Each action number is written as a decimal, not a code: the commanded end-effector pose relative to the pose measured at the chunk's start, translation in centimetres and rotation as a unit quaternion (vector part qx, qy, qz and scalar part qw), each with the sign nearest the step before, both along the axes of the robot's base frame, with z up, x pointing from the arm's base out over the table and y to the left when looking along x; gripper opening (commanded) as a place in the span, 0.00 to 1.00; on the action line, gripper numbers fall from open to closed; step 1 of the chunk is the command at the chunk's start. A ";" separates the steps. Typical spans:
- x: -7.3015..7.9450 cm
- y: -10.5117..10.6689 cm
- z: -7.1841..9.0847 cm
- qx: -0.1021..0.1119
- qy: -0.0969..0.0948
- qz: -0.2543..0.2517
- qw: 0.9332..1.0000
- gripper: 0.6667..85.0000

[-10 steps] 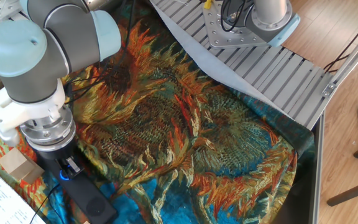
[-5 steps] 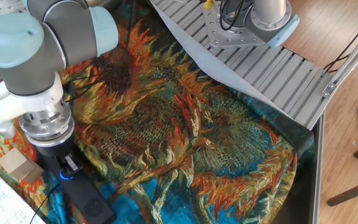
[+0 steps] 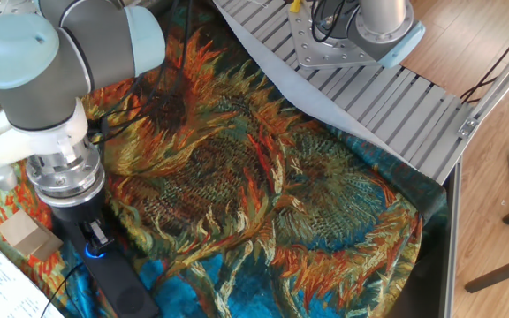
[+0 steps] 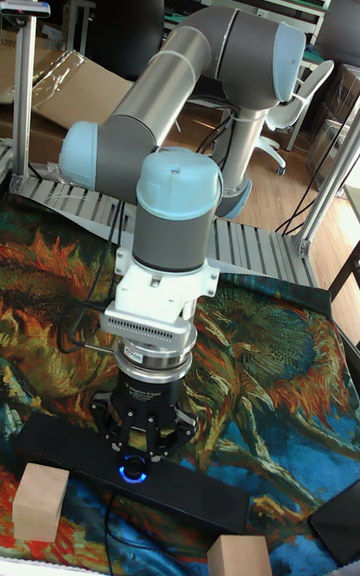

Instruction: Turn the knob to increase the volume of the speaker

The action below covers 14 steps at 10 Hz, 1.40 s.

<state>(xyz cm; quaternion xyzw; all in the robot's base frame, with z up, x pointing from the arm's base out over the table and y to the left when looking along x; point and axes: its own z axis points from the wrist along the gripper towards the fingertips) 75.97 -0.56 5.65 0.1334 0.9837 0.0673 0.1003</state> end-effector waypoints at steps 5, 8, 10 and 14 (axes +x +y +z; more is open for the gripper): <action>0.3 -3.6 2.3 -0.120 -0.036 0.223 0.967 0.23; 0.0 -1.0 2.2 -0.099 -0.035 0.273 0.956 0.46; -0.4 -1.0 1.8 -0.106 -0.025 0.279 0.954 0.49; -0.7 -1.2 1.2 -0.101 -0.010 0.252 0.962 0.34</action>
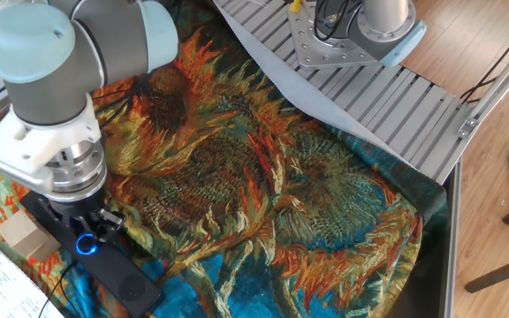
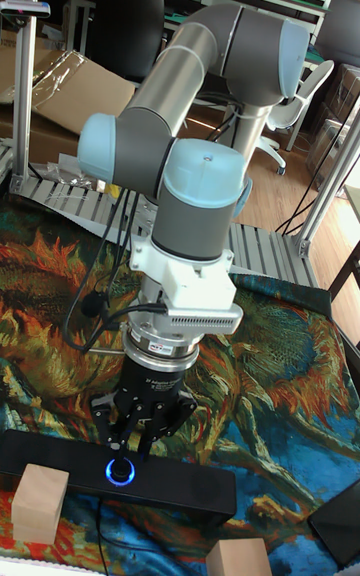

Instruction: Turn the knob to increase the volume of the speaker

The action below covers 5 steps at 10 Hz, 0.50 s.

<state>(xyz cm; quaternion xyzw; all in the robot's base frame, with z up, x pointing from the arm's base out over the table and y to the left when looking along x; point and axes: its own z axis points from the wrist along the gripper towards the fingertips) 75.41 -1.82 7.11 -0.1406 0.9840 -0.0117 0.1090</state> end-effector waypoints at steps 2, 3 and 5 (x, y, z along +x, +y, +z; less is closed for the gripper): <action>-0.1 -0.2 -0.2 0.004 0.006 -0.013 1.000 0.34; 0.1 -0.5 -0.2 -0.002 0.003 -0.013 1.000 0.36; 0.1 -0.9 -0.2 -0.007 0.005 -0.004 1.000 0.38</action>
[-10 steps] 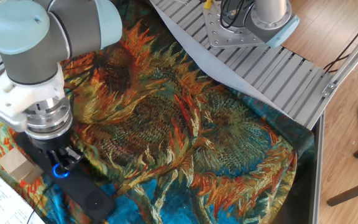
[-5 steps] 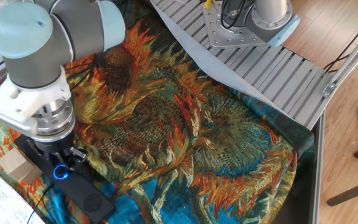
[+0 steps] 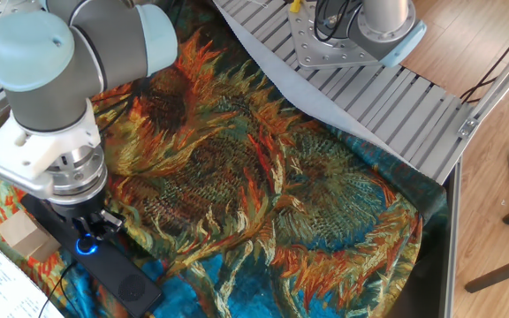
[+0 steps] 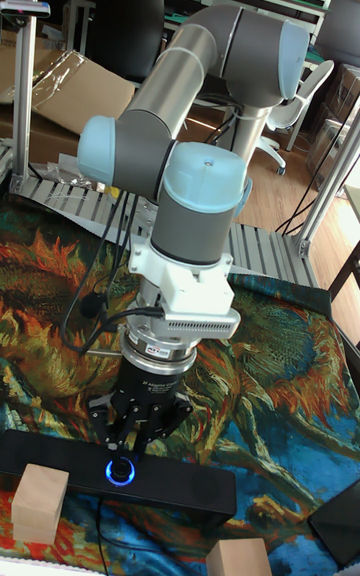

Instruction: Turn the knob to increase the volume of the speaker

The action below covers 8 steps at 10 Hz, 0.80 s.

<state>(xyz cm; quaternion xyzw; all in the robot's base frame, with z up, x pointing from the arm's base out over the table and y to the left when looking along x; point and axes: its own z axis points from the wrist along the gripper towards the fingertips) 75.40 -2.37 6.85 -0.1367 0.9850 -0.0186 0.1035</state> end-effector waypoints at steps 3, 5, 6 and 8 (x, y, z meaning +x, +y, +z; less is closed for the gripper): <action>-0.2 -0.7 -0.2 -0.009 0.011 0.012 1.000 0.40; -0.5 -0.6 -0.5 -0.008 0.019 0.013 1.000 0.41; -0.9 -0.5 -0.6 -0.006 0.028 0.012 1.000 0.42; -1.4 -0.5 -0.8 -0.007 0.039 0.010 0.999 0.42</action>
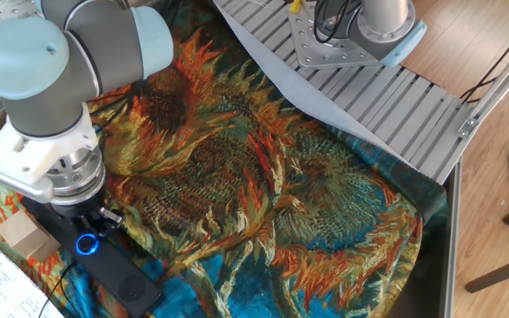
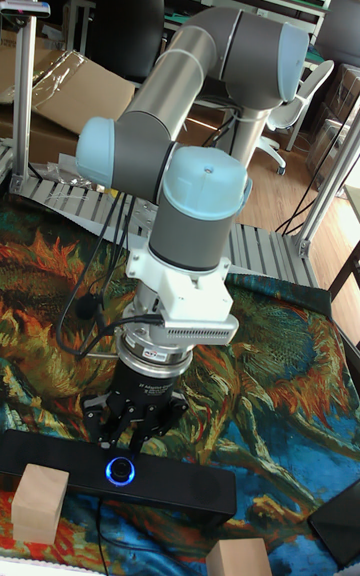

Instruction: Turn the knob to increase the volume of the speaker

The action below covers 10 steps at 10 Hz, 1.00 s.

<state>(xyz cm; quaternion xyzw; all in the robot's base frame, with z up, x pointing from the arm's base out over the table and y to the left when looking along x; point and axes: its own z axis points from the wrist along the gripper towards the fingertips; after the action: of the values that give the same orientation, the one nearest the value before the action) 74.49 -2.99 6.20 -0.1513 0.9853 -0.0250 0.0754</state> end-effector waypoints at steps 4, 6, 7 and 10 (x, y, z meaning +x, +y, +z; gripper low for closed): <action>-0.7 0.2 0.2 0.010 0.017 -0.004 1.000 0.42; -0.6 0.2 0.2 0.008 0.017 -0.004 1.000 0.42; -0.5 0.1 0.2 0.007 0.018 -0.004 1.000 0.42; -0.2 -0.3 0.0 0.004 0.018 -0.004 1.000 0.42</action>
<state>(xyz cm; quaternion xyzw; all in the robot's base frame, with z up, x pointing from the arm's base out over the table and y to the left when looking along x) 74.03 -3.21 6.20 -0.1515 0.9866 -0.0223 0.0569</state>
